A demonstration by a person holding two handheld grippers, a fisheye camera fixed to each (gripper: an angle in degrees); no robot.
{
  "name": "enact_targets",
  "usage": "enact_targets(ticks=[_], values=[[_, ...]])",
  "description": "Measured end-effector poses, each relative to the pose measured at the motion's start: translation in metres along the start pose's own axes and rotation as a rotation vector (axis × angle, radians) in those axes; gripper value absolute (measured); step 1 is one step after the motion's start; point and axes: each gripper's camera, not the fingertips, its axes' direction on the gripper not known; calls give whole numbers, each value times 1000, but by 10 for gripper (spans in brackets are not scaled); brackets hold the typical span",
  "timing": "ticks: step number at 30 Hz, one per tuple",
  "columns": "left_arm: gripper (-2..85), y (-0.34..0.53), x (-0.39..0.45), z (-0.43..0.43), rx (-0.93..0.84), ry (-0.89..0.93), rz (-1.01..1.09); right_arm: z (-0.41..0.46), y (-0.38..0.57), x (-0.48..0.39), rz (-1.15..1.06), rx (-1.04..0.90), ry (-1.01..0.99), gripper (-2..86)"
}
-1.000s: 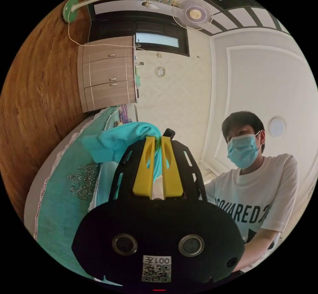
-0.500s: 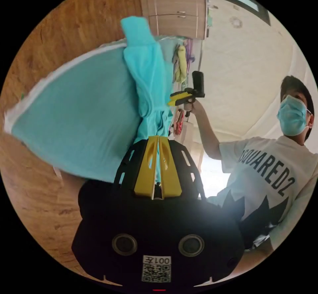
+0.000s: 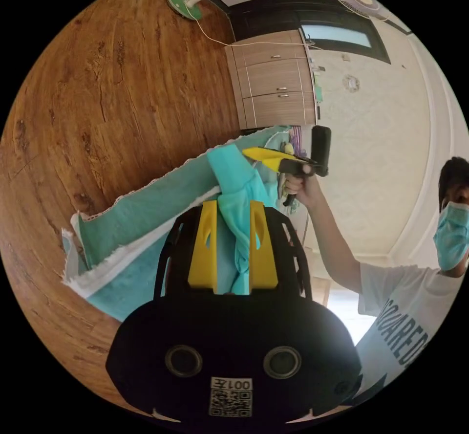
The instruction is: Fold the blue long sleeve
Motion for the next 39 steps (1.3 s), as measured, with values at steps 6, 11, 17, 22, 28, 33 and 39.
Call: enact_targets(ticks=[6,11,17,22,28,33,39], values=[[27,-2,-1,20,34,67,-37,52,-28,19,51,-164,-273,55],[-7,-9,21,2,215,170,71,-1,-22,8,-1,236,-433,19],[-15,-40,80,-26,296,59,305,-66,-61,-59,-216,316,-261,11],[-15,-33,117,-29,354,73,404,-97,-56,-125,-363,329,-100,10],[-14,-9,162,-3,335,85,512,-119,3,-182,-445,343,97,10],[-13,20,218,30,216,177,682,-150,106,-228,-480,453,146,9],[-12,93,304,98,-55,295,907,-175,309,-290,-438,663,163,8]])
